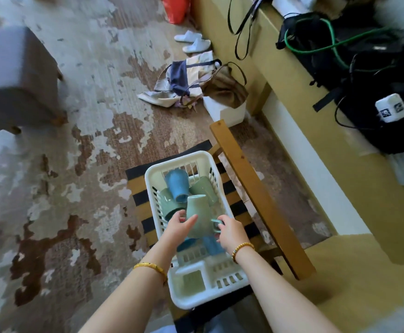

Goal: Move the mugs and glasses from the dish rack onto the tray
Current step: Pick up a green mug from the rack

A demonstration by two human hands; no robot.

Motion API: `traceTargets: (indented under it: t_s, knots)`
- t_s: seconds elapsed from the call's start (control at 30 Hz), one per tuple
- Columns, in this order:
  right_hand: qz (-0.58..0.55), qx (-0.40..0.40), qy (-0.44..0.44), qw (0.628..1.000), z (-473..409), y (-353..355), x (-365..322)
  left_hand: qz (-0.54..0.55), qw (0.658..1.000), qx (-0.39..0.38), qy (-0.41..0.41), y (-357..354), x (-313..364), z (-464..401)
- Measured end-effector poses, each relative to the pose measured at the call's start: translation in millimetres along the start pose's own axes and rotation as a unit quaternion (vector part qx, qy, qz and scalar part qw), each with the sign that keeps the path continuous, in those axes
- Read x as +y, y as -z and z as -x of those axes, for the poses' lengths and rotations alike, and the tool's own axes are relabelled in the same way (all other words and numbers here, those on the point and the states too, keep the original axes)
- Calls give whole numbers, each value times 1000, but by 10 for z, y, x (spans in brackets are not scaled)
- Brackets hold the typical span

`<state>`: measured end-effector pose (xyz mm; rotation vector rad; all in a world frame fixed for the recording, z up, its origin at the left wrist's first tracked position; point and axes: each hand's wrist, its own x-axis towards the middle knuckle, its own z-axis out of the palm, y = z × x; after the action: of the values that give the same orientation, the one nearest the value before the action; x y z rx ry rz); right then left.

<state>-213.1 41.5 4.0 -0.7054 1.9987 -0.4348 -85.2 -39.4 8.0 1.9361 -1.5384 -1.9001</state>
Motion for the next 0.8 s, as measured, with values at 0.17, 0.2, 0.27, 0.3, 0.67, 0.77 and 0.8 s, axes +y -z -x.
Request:
traceTargets:
  t_s: [0.17, 0.2, 0.27, 0.3, 0.67, 0.77, 0.8]
  knots:
    - [-76, 39, 32, 996, 447, 158, -142, 11, 998, -25, -50, 125, 238, 368]
    - [-92, 47, 36, 994, 539, 201, -152, 15, 998, -33, -57, 139, 301, 437]
    - [-132, 59, 38, 989, 722, 283, -145, 8, 995, -64, -74, 145, 416, 553]
    - [-158, 65, 40, 984, 819, 327, -127, -2, 993, -86, -84, 129, 467, 606]
    - [-174, 269, 81, 944, 1787, 1090, 577, -150, 938, -206, -236, -890, 998, 1291]
    - [-192, 341, 58, 919, 2054, 1332, 937, -159, 920, -209, -291, -1411, 1123, 1581]
    - [-193, 364, 53, 910, 2144, 1411, 1080, -165, 912, -214, -309, -1598, 1149, 1694]
